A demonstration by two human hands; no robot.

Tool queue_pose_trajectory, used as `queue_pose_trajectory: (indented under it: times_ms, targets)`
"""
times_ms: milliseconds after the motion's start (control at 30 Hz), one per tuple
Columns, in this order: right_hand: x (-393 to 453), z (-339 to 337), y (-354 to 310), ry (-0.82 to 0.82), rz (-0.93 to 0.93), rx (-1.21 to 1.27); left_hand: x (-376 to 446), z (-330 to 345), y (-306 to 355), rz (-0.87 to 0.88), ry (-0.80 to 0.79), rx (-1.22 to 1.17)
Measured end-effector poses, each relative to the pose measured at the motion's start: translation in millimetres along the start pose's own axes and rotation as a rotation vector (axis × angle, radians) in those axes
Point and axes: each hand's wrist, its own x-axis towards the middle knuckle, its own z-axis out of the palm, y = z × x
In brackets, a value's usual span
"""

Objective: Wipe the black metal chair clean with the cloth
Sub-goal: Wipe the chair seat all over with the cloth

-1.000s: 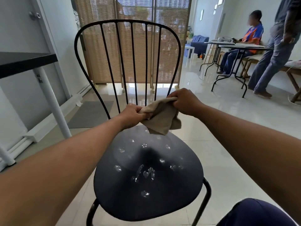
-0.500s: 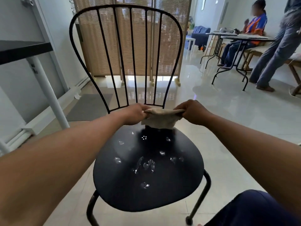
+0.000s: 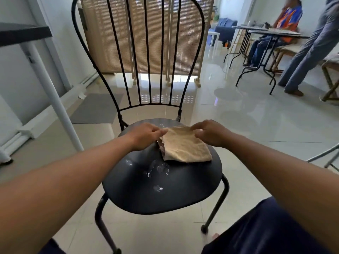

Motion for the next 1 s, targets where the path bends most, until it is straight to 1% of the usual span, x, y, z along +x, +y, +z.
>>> queue_pose_trajectory:
  times_ms: [67,167,233,300,400,467,567,1000]
  targets:
    - [8,15,-6,0.012,-0.061,-0.095,1,0,-11,-0.073,0.127,0.007]
    - [17,46,-16,-0.066,-0.135,-0.275,3,4,-28,-0.217,0.229,0.116]
    - [18,68,-18,-0.128,-0.101,-0.301,1,8,-41,-0.351,0.239,0.226]
    - [17,84,-15,-0.144,-0.037,-0.287,-6,13,-54,-0.489,0.206,0.268]
    - [15,92,-8,-0.083,-0.011,-0.282,-17,24,-67,-0.656,0.169,0.175]
    - [15,94,-7,-0.06,-0.017,-0.286,-18,32,-68,-0.646,0.189,0.166]
    - [16,95,-8,-0.04,-0.022,-0.283,-9,35,-66,-0.587,0.239,0.246]
    - [53,95,-3,0.009,-0.04,-0.268,32,32,-81,-0.516,0.243,0.295]
